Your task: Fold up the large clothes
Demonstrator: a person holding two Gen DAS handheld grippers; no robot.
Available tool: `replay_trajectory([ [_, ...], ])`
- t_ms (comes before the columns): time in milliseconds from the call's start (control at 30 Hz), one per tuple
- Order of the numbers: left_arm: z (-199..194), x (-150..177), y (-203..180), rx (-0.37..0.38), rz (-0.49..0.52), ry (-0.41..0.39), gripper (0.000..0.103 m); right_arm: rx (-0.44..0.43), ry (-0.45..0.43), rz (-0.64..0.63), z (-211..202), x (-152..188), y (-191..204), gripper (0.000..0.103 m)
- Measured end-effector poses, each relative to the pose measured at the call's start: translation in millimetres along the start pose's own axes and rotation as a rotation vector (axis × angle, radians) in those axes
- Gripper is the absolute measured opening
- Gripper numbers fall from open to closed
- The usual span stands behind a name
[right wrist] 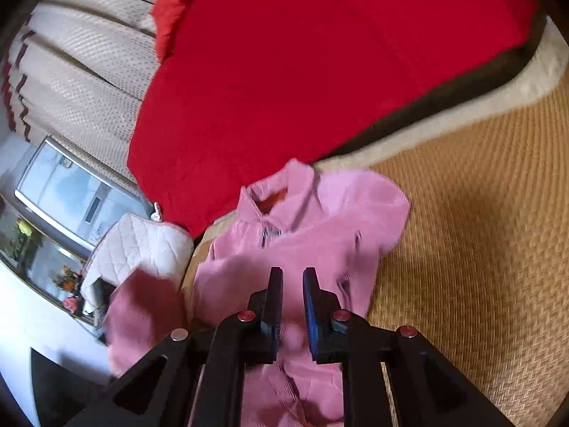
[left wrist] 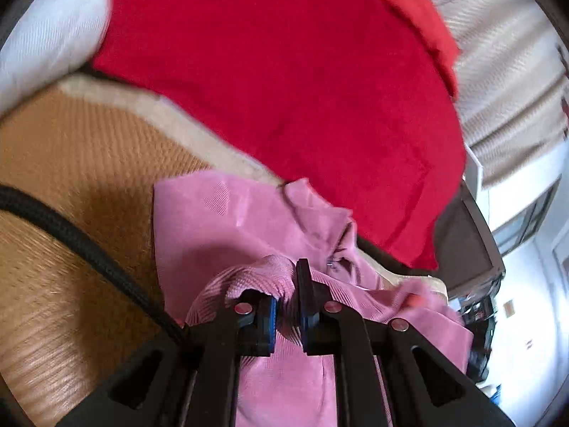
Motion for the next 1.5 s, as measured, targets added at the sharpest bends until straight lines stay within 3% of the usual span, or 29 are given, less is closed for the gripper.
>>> replay_trajectory([
  [33, 6.7, 0.7, 6.8, -0.013, -0.013, 0.023, 0.01, 0.003, 0.015, -0.026, 2.5, 5.8, -0.9, 0.024],
  [67, 12.3, 1.3, 11.7, -0.027, -0.015, 0.039, 0.01, 0.007, 0.023, -0.043, -0.9, 8.1, -5.4, 0.049],
  [100, 15.0, 0.2, 14.3, -0.028, -0.021, 0.04, 0.01, 0.008, 0.029, -0.051, 0.8, 13.0, -7.6, 0.083],
  [133, 14.7, -0.9, 15.9, -0.022, -0.027, 0.035, 0.01, -0.014, 0.014, -0.045, 0.8, 14.9, -7.4, 0.089],
  [333, -4.2, 2.8, 15.6, -0.019, -0.004, 0.007, 0.01, -0.149, 0.069, -0.07, -1.3, 29.8, 7.3, 0.089],
  [400, -11.0, 3.4, 17.2, -0.01, -0.014, -0.007, 0.01, -0.117, 0.11, -0.11, 14.9, 42.9, 13.3, 0.089],
  [467, -17.8, 3.3, 17.3, -0.006, -0.01, -0.017, 0.01, -0.032, 0.149, -0.157, 35.5, 61.6, 14.2, 0.085],
  [567, -30.9, 1.1, 11.4, 0.001, 0.016, -0.039, 0.01, 0.078, 0.182, -0.285, 51.8, 84.4, 27.5, 0.021],
  [700, -45.0, -17.5, -5.5, 0.022, 0.047, -0.098, 0.01, 0.164, 0.048, -0.418, 34.5, 68.1, 68.2, 0.016],
  [833, -48.1, -54.1, -20.3, -0.008, 0.089, -0.172, 0.01, 0.24, -0.136, -0.494, 19.9, 9.4, 100.6, 0.016],
  [900, -40.0, -78.2, -23.0, -0.038, 0.116, -0.218, 0.01, 0.269, -0.211, -0.473, 18.7, -24.7, 101.6, 0.016],
  [1000, -12.8, -94.8, -12.6, -0.077, 0.109, -0.226, 0.013, 0.317, -0.288, -0.448, 34.1, -61.3, 88.1, 0.016],
  [1067, 14.8, -95.6, -0.1, -0.115, 0.116, -0.199, 0.015, 0.292, -0.278, -0.379, 57.0, -79.0, 69.5, 0.017],
  [1100, 34.8, -93.0, 11.7, -0.169, 0.116, -0.143, 0.016, 0.267, -0.25, -0.334, 70.3, -84.6, 57.4, 0.022],
  [1167, 57.8, -87.6, 26.1, -0.206, 0.098, -0.077, 0.016, 0.26, -0.155, -0.207, 99.7, -94.8, 21.4, 0.029],
  [1233, 66.0, -86.6, 37.0, -0.192, 0.064, -0.074, 0.02, 0.213, -0.072, -0.09, 114.7, -99.6, -3.0, 0.033],
  [1267, 67.5, -85.9, 41.4, -0.174, 0.039, -0.068, 0.023, 0.179, -0.059, -0.044, 115.7, -102.6, -9.6, 0.042],
  [1300, 66.8, -85.3, 46.1, -0.163, 0.006, -0.068, 0.033, 0.133, -0.051, 0.005, 113.8, -106.0, -15.3, 0.062],
  [1333, 64.8, -84.6, 49.8, -0.154, -0.019, -0.075, 0.044, 0.094, -0.059, 0.072, 105.6, -111.5, -22.9, 0.068],
  [1433, 46.8, -87.7, 52.8, -0.121, -0.092, -0.142, 0.066, 0.005, -0.138, 0.193, 69.6, -124.9, -35.2, 0.079],
  [1500, 11.9, -96.1, 49.5, -0.226, -0.078, -0.276, 0.079, -0.014, -0.188, 0.214, 41.8, -128.2, -34.1, 0.082],
])
Point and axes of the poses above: each gripper's, at about its wrist camera, not at the fingertips, and z roughly the way its jaws point, y to its left, x to its underside, the point moved 9 cm from there along z, roughly the way its jaws point, and after that the axes turned 9 degrees about z, right-handed, at the moved point
